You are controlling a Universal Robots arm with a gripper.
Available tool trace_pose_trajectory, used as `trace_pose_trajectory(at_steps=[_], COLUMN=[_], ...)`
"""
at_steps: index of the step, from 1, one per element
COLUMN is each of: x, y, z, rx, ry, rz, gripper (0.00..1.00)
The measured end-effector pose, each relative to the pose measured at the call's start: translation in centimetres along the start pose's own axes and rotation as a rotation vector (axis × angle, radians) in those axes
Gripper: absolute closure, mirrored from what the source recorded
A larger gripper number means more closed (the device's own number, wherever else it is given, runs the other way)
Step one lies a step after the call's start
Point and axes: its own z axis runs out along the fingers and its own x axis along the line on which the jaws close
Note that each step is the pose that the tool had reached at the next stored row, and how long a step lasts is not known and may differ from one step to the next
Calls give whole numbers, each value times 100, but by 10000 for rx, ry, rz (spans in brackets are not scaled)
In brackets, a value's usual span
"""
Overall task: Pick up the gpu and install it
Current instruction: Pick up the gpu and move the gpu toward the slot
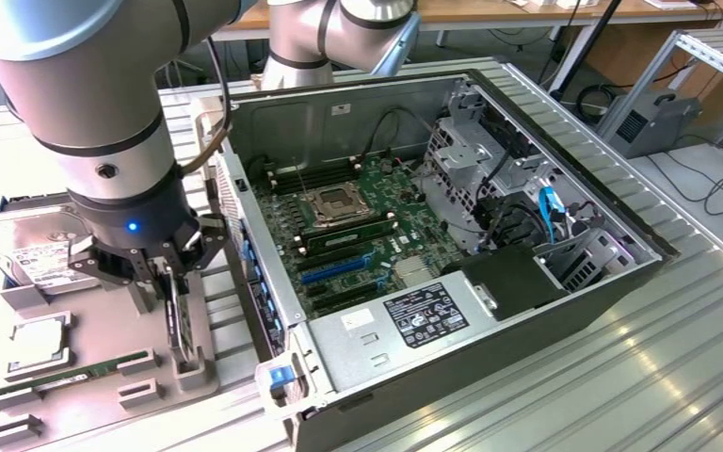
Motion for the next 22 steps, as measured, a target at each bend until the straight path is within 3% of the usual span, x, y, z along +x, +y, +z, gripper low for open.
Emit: trace_pose_trajectory(at_steps=[22], x=[-1], y=[2], z=[-53], rx=[0], ry=[0], rz=[0], gripper=[74])
